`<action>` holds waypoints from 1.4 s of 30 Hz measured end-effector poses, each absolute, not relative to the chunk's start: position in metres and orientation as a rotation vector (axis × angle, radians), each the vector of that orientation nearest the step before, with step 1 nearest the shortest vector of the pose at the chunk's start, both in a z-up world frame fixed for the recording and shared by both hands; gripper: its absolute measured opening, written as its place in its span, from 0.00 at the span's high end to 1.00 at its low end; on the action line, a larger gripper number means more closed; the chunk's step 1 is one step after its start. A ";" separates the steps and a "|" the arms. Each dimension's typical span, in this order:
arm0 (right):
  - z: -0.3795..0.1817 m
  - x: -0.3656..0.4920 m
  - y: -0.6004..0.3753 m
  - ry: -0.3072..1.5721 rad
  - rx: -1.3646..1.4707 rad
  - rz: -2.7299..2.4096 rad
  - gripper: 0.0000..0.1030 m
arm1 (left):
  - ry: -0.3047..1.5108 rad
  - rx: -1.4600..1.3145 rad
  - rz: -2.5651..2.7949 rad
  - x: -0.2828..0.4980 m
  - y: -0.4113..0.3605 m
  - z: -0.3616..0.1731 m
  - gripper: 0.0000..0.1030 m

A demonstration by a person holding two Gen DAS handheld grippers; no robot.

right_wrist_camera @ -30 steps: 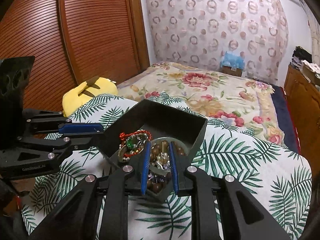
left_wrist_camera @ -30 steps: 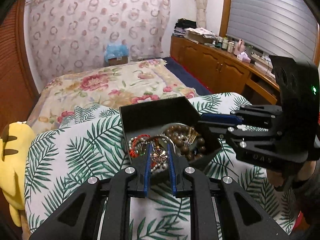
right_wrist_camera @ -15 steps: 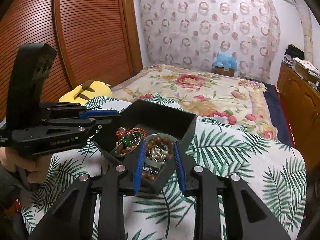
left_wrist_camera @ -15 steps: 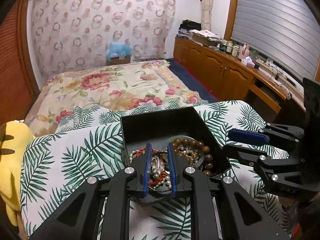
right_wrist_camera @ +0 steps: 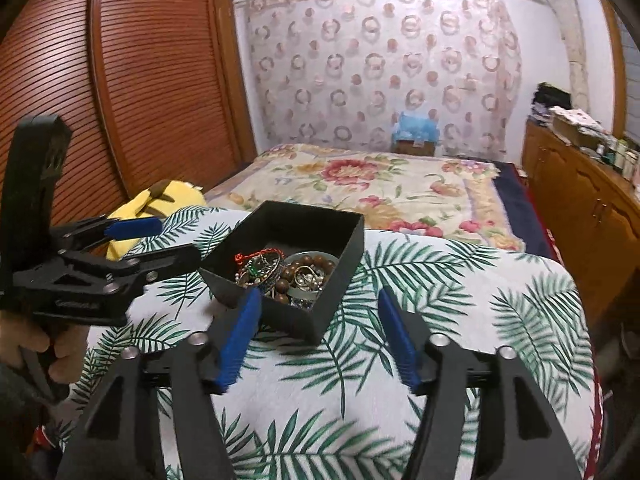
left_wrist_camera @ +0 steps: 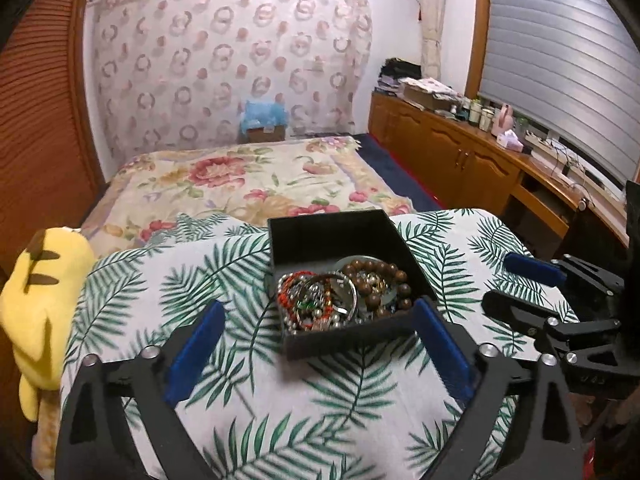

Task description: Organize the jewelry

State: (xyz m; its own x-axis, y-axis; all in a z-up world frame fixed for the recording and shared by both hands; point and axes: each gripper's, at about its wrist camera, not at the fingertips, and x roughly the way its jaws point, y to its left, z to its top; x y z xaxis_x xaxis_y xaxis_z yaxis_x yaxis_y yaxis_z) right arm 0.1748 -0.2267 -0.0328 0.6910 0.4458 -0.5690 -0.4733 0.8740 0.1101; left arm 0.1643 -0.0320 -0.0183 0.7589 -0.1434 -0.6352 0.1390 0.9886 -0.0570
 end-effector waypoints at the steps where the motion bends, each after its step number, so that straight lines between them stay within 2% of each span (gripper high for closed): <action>1: -0.031 0.170 -0.228 0.615 -0.044 0.503 0.28 | 0.685 -0.008 -0.148 0.157 -0.031 -0.016 0.08; 3: -0.026 0.157 -0.231 0.595 -0.037 0.482 0.24 | 0.671 -0.006 -0.139 0.144 -0.030 -0.012 0.08; 5: -0.023 0.145 -0.235 0.575 -0.024 0.470 0.14 | 0.655 -0.001 -0.127 0.128 -0.030 -0.009 0.08; 10: -0.014 0.119 -0.245 0.532 -0.004 0.432 0.02 | 0.635 0.008 -0.097 0.099 -0.031 -0.001 0.08; 18: -0.001 0.090 -0.256 0.477 0.013 0.378 0.02 | 0.599 0.021 -0.072 0.068 -0.033 0.009 0.08; 42: 0.008 0.075 -0.252 0.450 0.004 0.376 0.02 | 0.563 0.016 -0.046 0.053 -0.029 0.019 0.08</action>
